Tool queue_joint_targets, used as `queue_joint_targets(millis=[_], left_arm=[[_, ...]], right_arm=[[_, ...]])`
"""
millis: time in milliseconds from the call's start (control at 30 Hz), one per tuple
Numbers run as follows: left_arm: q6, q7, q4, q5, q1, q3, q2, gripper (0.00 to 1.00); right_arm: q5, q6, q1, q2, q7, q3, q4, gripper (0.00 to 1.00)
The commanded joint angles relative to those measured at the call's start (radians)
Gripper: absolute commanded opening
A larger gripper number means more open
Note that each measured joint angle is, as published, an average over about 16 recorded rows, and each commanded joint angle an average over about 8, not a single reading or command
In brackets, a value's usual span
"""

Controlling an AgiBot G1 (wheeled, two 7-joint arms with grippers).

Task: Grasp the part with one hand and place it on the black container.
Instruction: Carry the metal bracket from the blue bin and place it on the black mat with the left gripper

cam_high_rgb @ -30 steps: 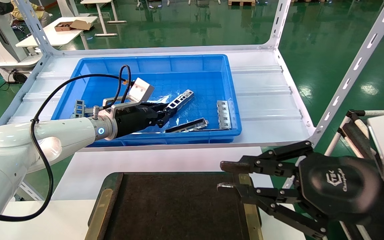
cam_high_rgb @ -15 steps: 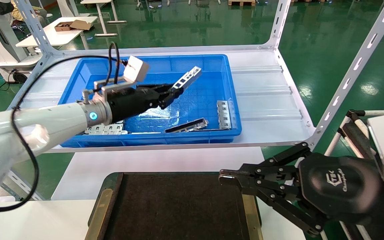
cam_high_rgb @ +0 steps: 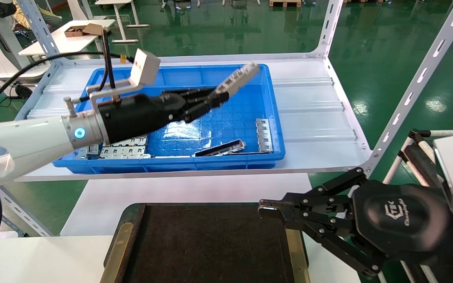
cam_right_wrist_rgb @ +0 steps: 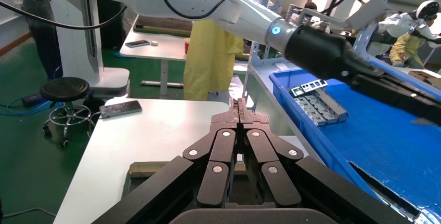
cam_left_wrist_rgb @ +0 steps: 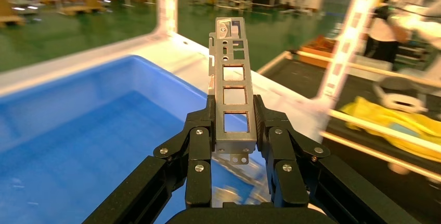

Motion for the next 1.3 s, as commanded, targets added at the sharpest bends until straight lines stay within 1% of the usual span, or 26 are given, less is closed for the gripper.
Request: queue_joint_targets(millis=[33,200,367,500,667,800,967,1167,1300], left_arm=[[0.041,-0.007,-0.006,-0.004,0.007,-0.002,-0.009,0.0],[0.155,-0.026,-0.056,-0.014,0.06,-0.003,-0.042,0.0],[0.242,-0.063,-0.147,-0.022,0.132,0.003,-0.079,0.0],[0.269,-0.115,-0.269,-0.041,0.213,0.012,-0.112,0.0],[0.259,-0.208,-0.452,-0.074,0.344,0.03,-0.165,0.0],[0.209,-0.272,-0.564,-0.081,0.453,0.04,-0.205,0.0],[0.1,-0.333,-0.67,-0.068,0.574,0.042,-0.236,0.0],[-0.075,-0.402,-0.802,-0.037,0.703,0.039,-0.255,0.0],[-0.221,-0.449,-0.884,-0.007,0.786,0.037,-0.25,0.0]], right_arm=[[0.0,0.0,0.0,0.0,0.0,0.0,0.0,0.0],[0.0,0.0,0.0,0.0,0.0,0.0,0.0,0.0],[0.0,0.0,0.0,0.0,0.0,0.0,0.0,0.0],[0.0,0.0,0.0,0.0,0.0,-0.001,0.0,0.0],[0.001,0.0,0.0,0.0,0.0,-0.001,0.0,0.0],[0.001,0.0,0.0,0.0,0.0,-0.001,0.0,0.0],[0.001,0.0,0.0,0.0,-0.001,-0.001,0.0,0.0],[0.001,0.001,0.0,0.001,-0.001,-0.001,0.0,0.0],[0.001,0.001,0.0,0.001,-0.001,-0.001,0.0,0.0]])
